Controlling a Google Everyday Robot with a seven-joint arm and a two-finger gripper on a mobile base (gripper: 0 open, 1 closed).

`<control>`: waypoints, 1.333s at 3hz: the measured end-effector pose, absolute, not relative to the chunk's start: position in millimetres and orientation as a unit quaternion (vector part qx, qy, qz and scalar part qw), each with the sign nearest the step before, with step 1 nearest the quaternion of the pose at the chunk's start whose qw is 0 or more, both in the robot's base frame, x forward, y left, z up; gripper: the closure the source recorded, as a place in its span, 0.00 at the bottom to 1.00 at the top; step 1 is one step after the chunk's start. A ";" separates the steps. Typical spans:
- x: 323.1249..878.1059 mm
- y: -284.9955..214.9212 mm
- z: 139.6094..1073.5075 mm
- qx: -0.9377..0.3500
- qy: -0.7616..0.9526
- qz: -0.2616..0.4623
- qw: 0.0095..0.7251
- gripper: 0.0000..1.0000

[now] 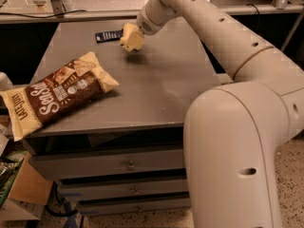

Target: Move sponge near rxbar blueberry

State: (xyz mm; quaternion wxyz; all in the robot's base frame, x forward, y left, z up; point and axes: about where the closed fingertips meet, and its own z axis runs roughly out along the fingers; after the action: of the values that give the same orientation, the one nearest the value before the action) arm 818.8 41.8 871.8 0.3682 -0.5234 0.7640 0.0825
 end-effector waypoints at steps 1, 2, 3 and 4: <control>832.7 44.1 859.4 -0.515 0.772 0.077 0.364 1.00; 842.6 49.3 847.3 -0.510 0.777 0.076 0.361 1.00; 853.3 45.8 841.9 -0.502 0.782 0.073 0.362 1.00; 859.1 50.3 843.5 -0.503 0.777 0.083 0.369 0.81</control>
Offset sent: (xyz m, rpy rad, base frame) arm 0.0387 0.0090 -0.0306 -0.0115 0.0147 -0.0587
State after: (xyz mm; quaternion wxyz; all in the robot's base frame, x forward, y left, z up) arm 859.1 50.3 843.5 0.3685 -0.5034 0.7771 0.0831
